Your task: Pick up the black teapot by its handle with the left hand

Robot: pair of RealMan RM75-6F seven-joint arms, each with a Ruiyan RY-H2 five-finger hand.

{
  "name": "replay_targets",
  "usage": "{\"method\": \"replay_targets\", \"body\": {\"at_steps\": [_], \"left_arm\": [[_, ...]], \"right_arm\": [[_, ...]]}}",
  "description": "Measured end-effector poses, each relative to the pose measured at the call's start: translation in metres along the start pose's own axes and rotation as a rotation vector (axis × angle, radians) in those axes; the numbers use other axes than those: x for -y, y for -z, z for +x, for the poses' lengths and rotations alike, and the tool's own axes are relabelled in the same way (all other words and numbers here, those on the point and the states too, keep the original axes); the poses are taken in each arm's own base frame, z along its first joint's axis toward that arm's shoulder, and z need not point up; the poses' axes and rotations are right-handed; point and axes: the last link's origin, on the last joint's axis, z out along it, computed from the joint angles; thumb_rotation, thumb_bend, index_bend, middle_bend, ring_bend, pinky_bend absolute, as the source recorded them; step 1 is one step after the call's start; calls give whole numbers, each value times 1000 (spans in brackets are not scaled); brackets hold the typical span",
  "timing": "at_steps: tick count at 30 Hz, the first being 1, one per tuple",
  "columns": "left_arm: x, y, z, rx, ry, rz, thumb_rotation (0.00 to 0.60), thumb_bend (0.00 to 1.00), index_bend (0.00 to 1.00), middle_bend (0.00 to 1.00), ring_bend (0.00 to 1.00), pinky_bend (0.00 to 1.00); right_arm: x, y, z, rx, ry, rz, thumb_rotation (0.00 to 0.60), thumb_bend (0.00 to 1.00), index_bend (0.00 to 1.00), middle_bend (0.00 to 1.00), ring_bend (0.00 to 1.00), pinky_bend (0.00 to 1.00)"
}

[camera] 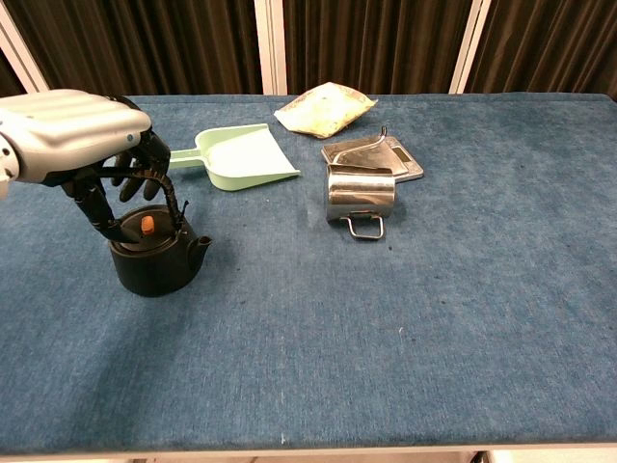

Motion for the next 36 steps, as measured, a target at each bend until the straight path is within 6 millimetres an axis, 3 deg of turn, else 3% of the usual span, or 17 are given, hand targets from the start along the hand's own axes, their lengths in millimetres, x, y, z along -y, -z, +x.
{"method": "replay_targets", "body": {"at_steps": [13,25,30,33,36], "left_arm": [[-10,0,-5,20,8,-19,600,81,599,656,573,0],[-12,1,-8,45,53,-29,586,81,847,916,806,0],[-10,2,-10,69,90,-38,522,81,927,995,883,0],[-8,2,-11,81,113,-42,426,72,959,1000,906,0],[-5,3,-11,82,141,-41,272,51,991,1000,929,1]], "right_arm": [[-1,0,-3,13,-1,-5,600,43,0,21,0,0],[-1,-1,-4,19,-5,-10,600,43,0,21,0,0],[-2,0,-3,17,-5,-13,600,43,0,21,0,0],[-2,0,-3,16,-6,-15,600,43,0,21,0,0],[-2,1,-3,15,-7,-17,600,43,0,21,0,0]]}}
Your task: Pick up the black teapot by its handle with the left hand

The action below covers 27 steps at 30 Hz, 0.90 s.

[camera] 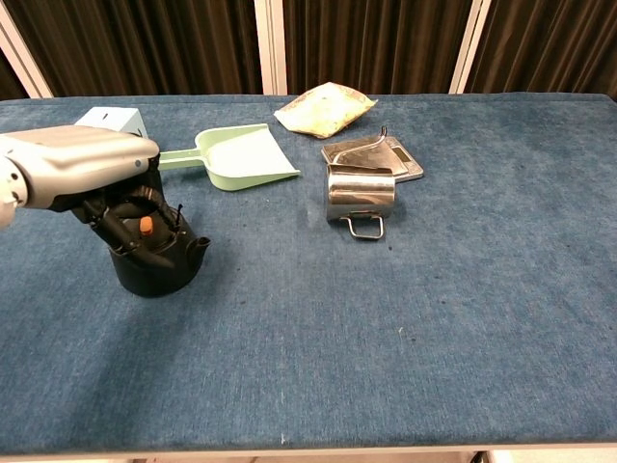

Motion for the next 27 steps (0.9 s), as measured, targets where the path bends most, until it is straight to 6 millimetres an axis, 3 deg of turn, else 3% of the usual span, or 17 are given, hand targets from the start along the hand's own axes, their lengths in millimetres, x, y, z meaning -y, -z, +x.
{"method": "replay_targets", "body": {"at_steps": [2,6,11,19,21,27], "left_arm": [[3,0,1,-7,17,1,151,32,1000,1000,945,1],[7,1,2,-23,49,2,23,2,1000,1000,972,1],[13,1,5,-60,73,5,3,0,1000,1000,993,7],[27,2,17,-134,92,53,18,6,1000,1000,1000,119],[32,3,19,-155,94,76,58,22,1000,1000,1000,150],[44,3,25,-197,106,142,264,108,1000,1000,1000,240]], "right_arm": [[0,0,0,-1,-1,-1,600,43,0,21,0,0],[0,1,1,-4,-4,-2,600,43,0,21,0,0],[0,1,3,-10,-7,-2,600,43,0,21,0,0],[-3,0,14,-47,-10,-7,600,43,0,21,0,0],[-3,0,16,-54,-11,-5,600,43,0,21,0,0],[-2,-2,27,-89,-20,2,600,43,0,21,0,0]]}}
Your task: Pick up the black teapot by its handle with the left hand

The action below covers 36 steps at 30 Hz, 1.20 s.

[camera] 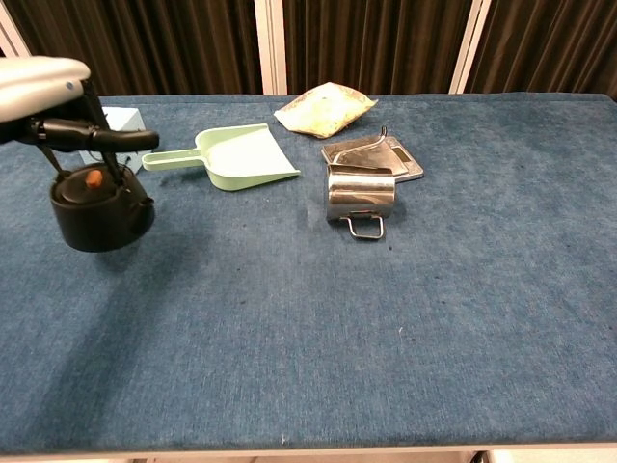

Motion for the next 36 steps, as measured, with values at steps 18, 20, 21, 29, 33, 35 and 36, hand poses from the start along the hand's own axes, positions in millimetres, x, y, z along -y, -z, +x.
{"method": "replay_targets", "body": {"at_steps": [18,20,21,29,33,35,36], "left_arm": [[21,-4,6,-57,53,98,203,244,1000,1000,1000,456],[22,-4,6,-62,50,103,211,278,1000,1000,1000,472],[23,-4,6,-64,48,105,226,295,1000,1000,1000,477],[25,-4,6,-77,17,111,369,369,1000,1000,1000,504],[26,-3,6,-83,15,115,378,393,1000,1000,1000,522],[26,-3,5,-87,10,116,378,412,1000,1000,1000,530],[26,-3,5,-88,4,116,378,422,1000,1000,1000,533]], "right_arm": [[2,1,-2,20,-7,4,600,43,0,21,0,0],[2,2,-2,21,-7,3,600,43,0,21,0,0],[1,2,-3,21,-7,2,600,43,0,21,0,0],[-1,5,-3,22,-12,-5,600,43,0,21,0,0],[-1,6,-3,24,-13,-7,600,43,0,21,0,0],[-2,7,-4,23,-14,-8,600,44,0,21,0,0],[-2,7,-4,23,-15,-8,600,43,0,21,0,0]]}}
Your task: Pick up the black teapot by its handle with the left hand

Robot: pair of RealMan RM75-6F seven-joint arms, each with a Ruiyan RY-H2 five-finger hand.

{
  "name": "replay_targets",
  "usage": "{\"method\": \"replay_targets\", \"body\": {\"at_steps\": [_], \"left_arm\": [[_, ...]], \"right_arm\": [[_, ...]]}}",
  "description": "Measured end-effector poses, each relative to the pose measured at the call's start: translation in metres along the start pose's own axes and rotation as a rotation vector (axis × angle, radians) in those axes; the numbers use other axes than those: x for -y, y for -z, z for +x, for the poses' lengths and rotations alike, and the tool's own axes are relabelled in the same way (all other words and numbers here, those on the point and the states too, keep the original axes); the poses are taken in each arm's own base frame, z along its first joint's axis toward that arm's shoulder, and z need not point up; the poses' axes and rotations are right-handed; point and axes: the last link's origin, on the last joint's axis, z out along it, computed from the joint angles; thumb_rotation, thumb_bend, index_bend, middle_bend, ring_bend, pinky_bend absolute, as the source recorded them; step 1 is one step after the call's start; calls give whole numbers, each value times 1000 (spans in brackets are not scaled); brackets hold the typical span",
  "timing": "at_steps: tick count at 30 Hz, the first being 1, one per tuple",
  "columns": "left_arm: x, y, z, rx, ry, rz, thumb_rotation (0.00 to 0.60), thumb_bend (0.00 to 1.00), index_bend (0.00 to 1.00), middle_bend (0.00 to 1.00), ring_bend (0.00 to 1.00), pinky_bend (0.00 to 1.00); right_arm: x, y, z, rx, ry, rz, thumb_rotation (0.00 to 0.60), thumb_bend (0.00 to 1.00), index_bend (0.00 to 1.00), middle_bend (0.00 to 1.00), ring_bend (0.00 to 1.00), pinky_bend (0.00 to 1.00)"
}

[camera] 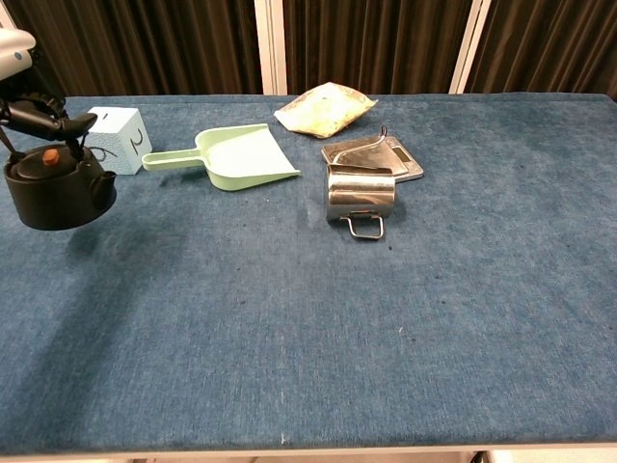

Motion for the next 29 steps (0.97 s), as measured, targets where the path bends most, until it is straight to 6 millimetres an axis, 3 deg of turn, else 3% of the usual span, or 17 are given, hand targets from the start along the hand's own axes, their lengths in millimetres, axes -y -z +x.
{"method": "replay_targets", "body": {"at_steps": [6,29], "left_arm": [[-1,0,-4,0,-35,-2,466,461,1000,1000,1000,561],[-2,-6,-12,-23,-119,27,493,461,1000,1000,1000,568]], "right_arm": [[-2,1,0,0,-1,-5,600,43,0,21,0,0],[-5,0,-4,19,0,-21,600,43,0,21,0,0]]}}
